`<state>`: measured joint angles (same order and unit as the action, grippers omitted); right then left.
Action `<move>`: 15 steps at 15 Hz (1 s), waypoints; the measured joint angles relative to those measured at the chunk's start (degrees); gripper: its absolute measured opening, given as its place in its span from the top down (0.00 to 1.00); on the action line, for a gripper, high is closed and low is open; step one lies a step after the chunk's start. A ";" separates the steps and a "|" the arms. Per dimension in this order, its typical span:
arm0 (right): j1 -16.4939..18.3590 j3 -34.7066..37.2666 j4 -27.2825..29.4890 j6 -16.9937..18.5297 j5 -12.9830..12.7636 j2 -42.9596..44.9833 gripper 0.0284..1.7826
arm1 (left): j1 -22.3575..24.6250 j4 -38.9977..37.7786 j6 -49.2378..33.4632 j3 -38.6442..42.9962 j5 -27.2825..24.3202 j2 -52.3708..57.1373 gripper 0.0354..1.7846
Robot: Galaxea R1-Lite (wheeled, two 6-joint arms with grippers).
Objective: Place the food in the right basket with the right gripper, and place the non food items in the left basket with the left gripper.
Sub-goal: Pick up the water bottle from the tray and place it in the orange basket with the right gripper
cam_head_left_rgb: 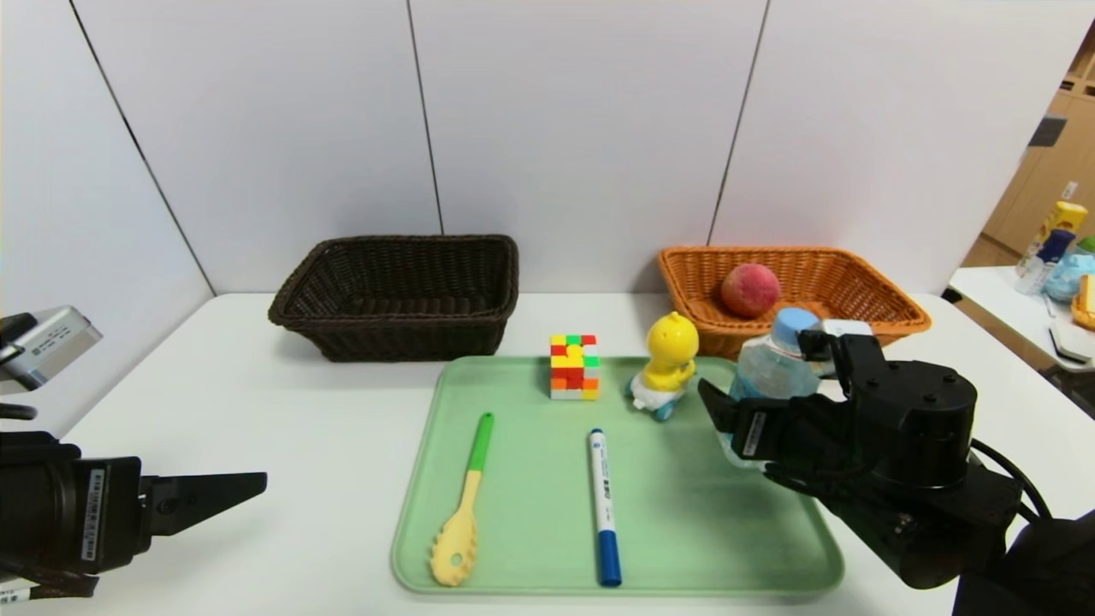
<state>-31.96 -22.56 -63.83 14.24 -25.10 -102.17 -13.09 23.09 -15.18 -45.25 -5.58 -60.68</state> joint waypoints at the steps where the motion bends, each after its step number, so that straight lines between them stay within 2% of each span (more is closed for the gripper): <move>1: 0.00 -0.09 -0.02 0.00 0.00 -0.11 0.23 | 0.00 -0.02 0.00 0.02 0.00 -0.04 0.00; 4: 0.00 -0.44 -0.04 0.00 0.00 -0.23 0.46 | 0.00 -0.02 0.00 0.09 -0.01 -0.32 0.00; 6: 0.00 -0.67 -0.02 0.00 0.02 -0.23 0.52 | 0.00 -0.05 0.00 0.18 -0.01 -0.52 0.00; 12: 0.00 -1.61 1.73 -0.63 0.38 3.38 0.53 | 0.00 0.00 0.00 0.27 -0.01 -1.05 0.00; 14: 0.16 -3.34 6.42 -0.99 0.82 7.24 0.53 | 0.00 -0.02 -0.01 0.22 0.07 -1.41 0.00; 15: 0.41 -5.63 10.86 -0.96 1.21 9.91 0.53 | 0.00 -0.02 0.02 0.20 0.07 -1.61 0.00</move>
<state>-31.55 -28.20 -52.97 13.28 -23.89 -92.26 -13.09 23.06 -15.15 -45.06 -5.51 -62.29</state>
